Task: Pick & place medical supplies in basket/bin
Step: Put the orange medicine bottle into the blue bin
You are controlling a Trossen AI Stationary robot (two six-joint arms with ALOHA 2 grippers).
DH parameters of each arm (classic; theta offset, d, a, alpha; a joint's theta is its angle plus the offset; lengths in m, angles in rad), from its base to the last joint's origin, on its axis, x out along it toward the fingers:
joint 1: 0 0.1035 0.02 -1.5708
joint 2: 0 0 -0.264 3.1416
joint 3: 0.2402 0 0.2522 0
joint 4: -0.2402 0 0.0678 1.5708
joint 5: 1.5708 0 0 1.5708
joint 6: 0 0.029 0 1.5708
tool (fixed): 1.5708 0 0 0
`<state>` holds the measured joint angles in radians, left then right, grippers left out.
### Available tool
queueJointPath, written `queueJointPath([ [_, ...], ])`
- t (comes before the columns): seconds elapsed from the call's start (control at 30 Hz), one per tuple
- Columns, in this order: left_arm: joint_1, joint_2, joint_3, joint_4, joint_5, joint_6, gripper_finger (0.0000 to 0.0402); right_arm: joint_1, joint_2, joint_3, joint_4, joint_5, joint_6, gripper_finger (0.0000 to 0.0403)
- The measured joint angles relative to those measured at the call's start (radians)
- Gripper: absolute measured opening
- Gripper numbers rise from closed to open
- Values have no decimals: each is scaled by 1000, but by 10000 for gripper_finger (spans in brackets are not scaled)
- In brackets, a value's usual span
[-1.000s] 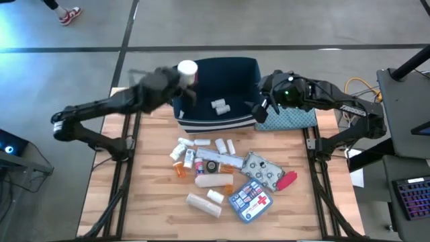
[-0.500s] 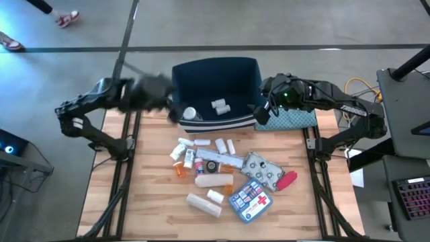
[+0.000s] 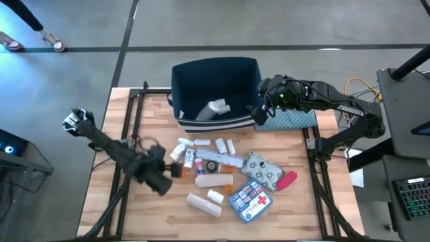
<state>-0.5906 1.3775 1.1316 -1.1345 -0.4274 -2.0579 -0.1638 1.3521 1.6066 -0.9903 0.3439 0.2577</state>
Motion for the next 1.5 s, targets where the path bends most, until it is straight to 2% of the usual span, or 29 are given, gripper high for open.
queueJointPath([
  [0.1,-7,7,-124,200,-12,-71,362,0,0,-1,-1,0,-27,384],
  [0.23,27,68,-214,304,7,-121,349,0,3,-2,0,1,-36,384],
  [0.6,97,230,-236,396,19,-128,299,0,4,-5,0,1,-34,384],
  [0.87,94,286,-239,387,54,-113,266,0,4,-5,0,1,-22,384],
  [1.23,89,264,-233,363,57,-45,145,0,4,-5,0,1,-5,384],
  [1.43,46,159,-135,297,48,12,146,0,4,-5,0,2,-3,384],
  [1.5,19,123,-60,243,-13,79,150,0,4,-5,0,2,-3,384],
])
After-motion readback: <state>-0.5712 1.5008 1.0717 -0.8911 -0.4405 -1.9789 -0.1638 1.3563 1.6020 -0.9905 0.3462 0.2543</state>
